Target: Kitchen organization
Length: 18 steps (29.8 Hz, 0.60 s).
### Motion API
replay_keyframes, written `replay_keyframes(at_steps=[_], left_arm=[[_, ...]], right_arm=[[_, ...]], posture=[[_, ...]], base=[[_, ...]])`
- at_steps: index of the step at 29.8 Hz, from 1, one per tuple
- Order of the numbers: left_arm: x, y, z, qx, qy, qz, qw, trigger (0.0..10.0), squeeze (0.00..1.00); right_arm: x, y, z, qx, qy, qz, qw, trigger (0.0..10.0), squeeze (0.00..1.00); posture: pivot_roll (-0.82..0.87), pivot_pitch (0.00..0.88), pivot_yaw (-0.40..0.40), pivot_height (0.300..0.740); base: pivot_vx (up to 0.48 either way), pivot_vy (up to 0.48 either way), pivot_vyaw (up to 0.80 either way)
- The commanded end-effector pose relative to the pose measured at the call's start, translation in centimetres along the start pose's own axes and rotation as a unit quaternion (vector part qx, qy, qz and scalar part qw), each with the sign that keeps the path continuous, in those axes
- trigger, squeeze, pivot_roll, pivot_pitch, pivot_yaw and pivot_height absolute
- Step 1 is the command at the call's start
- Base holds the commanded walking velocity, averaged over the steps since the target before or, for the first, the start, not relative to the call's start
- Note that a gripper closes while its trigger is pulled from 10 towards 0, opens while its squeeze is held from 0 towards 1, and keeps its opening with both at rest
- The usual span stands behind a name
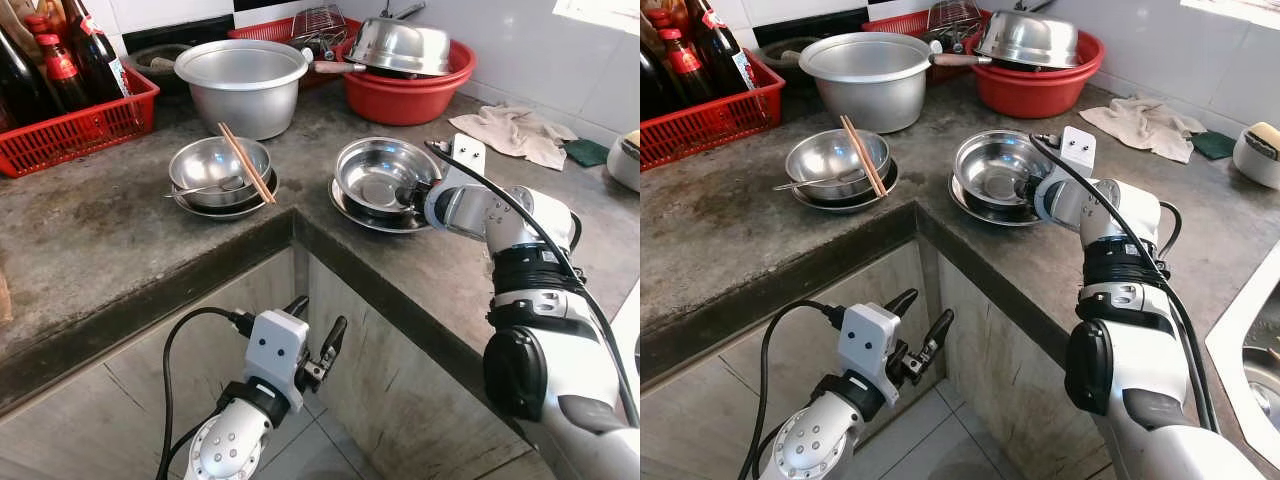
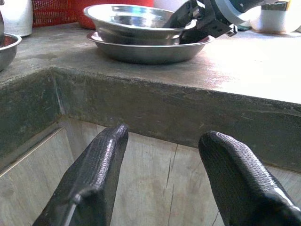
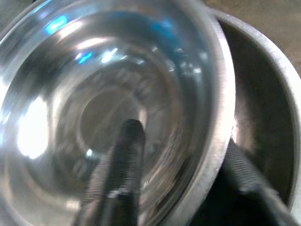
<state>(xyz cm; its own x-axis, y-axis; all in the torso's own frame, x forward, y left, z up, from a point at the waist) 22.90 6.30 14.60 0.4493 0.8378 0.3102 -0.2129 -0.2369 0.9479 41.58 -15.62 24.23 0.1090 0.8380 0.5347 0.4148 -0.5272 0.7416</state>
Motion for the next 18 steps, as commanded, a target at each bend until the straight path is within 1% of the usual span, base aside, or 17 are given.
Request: replay_keyframes(at_steps=[1,4,7,11,12,13,14,16,17,18], left_arm=[[0.0,0.1,0.0,0.0,0.001,0.004,1.0,10.0,0.0],[0.0,0.1,0.0,0.001,0.002,0.004,1.0,10.0,0.0],[-0.1,0.1,0.0,0.001,0.002,0.004,1.0,10.0,0.0],[-0.1,0.1,0.0,0.001,0.002,0.003,1.0,10.0,0.0],[-0.1,0.1,0.0,0.002,0.002,0.003,1.0,10.0,0.0],[-0.1,0.0,0.0,0.002,0.002,0.003,1.0,10.0,0.0],[-0.1,0.0,0.0,0.002,0.002,0.003,1.0,10.0,0.0],[-0.1,0.0,0.0,0.002,0.001,0.004,1.0,10.0,0.0],[-0.1,0.0,0.0,0.002,0.001,0.004,1.0,10.0,0.0],[-0.1,0.0,0.0,0.002,0.001,0.004,1.0,10.0,0.0]], right_arm=[[0.5,0.4,-0.2,-0.001,0.004,0.007,1.0,0.0,0.0],[0.5,0.3,-0.1,-0.005,0.004,0.019,1.0,0.0,0.0],[0.8,0.3,-0.2,-0.01,0.014,0.045,0.999,0.0,0.0],[0.8,0.4,-0.3,-0.02,0.016,0.043,0.999,0.0,0.0],[1.0,1.0,-0.6,-0.05,0.027,0.05,0.997,0.0,0.0],[1.1,1.2,-0.7,-0.059,0.03,0.052,0.996,0.0,0.0],[1.3,1.6,-0.9,-0.079,0.044,0.062,0.994,0.0,0.0],[1.6,2.5,-1.6,-0.134,0.068,0.081,0.985,0.0,0.0],[1.7,2.8,-1.8,-0.151,0.074,0.084,0.982,0.0,0.0],[1.7,3.1,-2.1,-0.173,0.078,0.076,0.979,0.0,0.0]], posture=[[0.17,0.123,-0.064,0.74],[0.17,0.12,-0.066,0.74],[0.17,0.116,-0.066,0.74],[0.17,0.113,-0.065,0.74],[0.17,0.111,-0.065,0.74],[0.17,0.111,-0.065,0.74],[0.17,0.106,-0.064,0.74],[0.17,0.104,-0.061,0.74],[0.17,0.104,-0.061,0.74],[0.17,0.1,-0.062,0.74]], base=[[0.0,0.0,0.0],[0.0,0.0,0.0],[0.0,0.0,0.0],[0.0,0.0,0.0],[0.0,0.0,0.0],[0.0,0.0,0.0],[0.0,0.0,0.0],[0.0,0.0,0.0],[0.0,0.0,0.0],[0.0,0.0,0.0]])
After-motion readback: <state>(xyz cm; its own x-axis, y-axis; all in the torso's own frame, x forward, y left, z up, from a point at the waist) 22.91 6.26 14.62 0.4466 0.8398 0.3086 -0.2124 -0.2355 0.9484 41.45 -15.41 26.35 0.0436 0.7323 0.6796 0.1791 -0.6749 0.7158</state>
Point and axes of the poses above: a point about 5 cm out from each wrist's last joint towards the gripper, its own z axis pointing out of the wrist towards the gripper, its own y axis along the axis of the wrist's last joint, x = y × z, the point moved 2 cm from there along z, pointing out of the wrist towards the gripper, and after that the axes turned 12 degrees about z, right-handed, at the moved point
